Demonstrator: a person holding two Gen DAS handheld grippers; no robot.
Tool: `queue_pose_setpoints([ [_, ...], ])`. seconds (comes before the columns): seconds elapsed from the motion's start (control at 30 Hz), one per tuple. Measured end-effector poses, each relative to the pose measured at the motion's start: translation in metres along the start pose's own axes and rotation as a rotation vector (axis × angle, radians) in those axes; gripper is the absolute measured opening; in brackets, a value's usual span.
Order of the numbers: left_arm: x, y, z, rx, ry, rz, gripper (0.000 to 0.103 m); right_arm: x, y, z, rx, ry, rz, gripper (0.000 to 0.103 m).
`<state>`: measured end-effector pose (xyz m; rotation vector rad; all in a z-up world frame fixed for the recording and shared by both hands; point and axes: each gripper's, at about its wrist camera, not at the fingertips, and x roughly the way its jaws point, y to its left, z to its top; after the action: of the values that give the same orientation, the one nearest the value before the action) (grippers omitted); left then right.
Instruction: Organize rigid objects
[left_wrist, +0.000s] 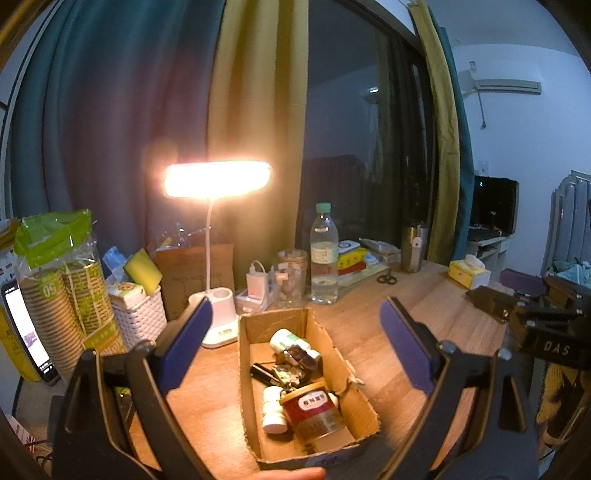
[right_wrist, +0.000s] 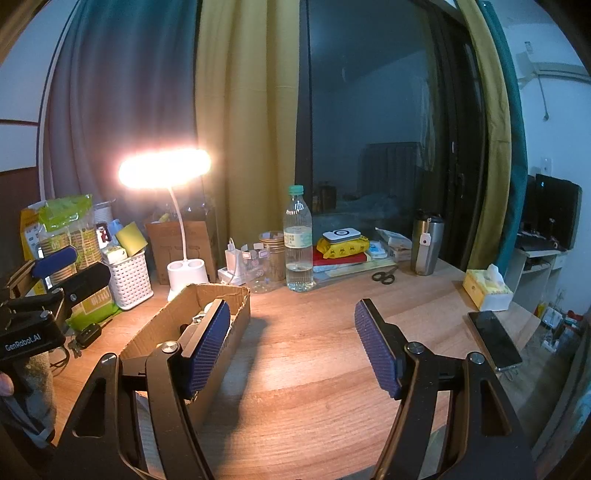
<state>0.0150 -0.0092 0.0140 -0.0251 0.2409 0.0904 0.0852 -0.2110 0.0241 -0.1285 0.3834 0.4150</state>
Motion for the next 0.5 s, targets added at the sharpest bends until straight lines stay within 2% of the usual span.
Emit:
queue_pose_setpoints([
  [0.5, 0.0000, -0.0001, -0.0006, 0.000, 0.001, -0.001, 0.093, -0.0021, 0.0004, -0.0031, -0.001, 0.005, 0.001, 0.073],
])
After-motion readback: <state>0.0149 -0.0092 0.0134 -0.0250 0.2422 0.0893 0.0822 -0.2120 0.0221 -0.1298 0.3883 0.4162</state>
